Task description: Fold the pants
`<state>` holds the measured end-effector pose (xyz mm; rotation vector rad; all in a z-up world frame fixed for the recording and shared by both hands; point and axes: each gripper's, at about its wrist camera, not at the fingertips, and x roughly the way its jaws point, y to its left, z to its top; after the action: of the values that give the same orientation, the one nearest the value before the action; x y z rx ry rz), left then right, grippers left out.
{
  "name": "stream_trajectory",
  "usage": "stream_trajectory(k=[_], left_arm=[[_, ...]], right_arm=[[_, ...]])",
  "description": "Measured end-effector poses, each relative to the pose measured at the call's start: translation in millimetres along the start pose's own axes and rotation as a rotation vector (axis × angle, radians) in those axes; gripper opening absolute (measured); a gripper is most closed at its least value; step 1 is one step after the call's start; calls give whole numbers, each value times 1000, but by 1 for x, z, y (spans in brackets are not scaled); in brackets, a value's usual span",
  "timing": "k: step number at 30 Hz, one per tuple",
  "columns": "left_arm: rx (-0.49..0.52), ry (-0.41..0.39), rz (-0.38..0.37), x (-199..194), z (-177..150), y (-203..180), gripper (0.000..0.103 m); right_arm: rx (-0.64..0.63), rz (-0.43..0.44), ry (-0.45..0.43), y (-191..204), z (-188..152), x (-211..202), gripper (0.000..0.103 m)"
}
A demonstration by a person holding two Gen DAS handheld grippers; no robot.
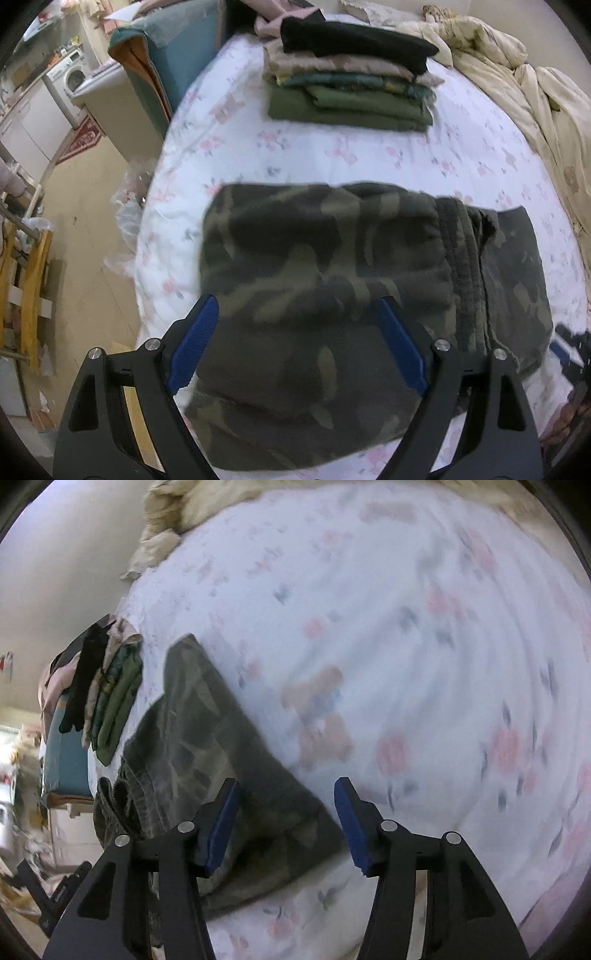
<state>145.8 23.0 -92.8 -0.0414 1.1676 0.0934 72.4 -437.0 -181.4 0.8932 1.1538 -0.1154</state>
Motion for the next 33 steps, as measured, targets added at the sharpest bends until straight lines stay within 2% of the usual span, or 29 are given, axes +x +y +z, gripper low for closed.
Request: stream_trajectory(k=[3, 6, 8, 11, 16, 20, 23, 24, 28, 33], left_arm=[[37, -8, 8, 0, -6, -10, 85], [92, -38, 46, -1, -8, -19, 85], [102, -48, 56, -1, -6, -21, 85], [86, -36, 37, 1, -4, -19, 85], [56, -14, -14, -2, -3, -15, 85], [64, -18, -24, -5, -4, -16, 85], [62, -19, -25, -6, -4, -15, 85], [63, -20, -24, -6, -4, -15, 85], [67, -21, -10, -4, -4, -15, 85], [81, -23, 4, 0, -4, -21, 85]], right_arm=[[-2, -13, 46, 1, 10, 14, 56], [57, 31, 96, -10, 9, 28, 54], [57, 19, 108, -12, 5, 29, 48], [28, -31, 131, -12, -4, 23, 22], [58, -34, 118, -17, -14, 6, 22], [155, 61, 49, -29, -14, -6, 31], [177, 85, 35, -32, -12, -4, 61], [196, 105, 35, -34, -13, -1, 67], [193, 88, 83, -34, -18, 19, 67], [111, 178, 109, -14, -21, 35, 66]])
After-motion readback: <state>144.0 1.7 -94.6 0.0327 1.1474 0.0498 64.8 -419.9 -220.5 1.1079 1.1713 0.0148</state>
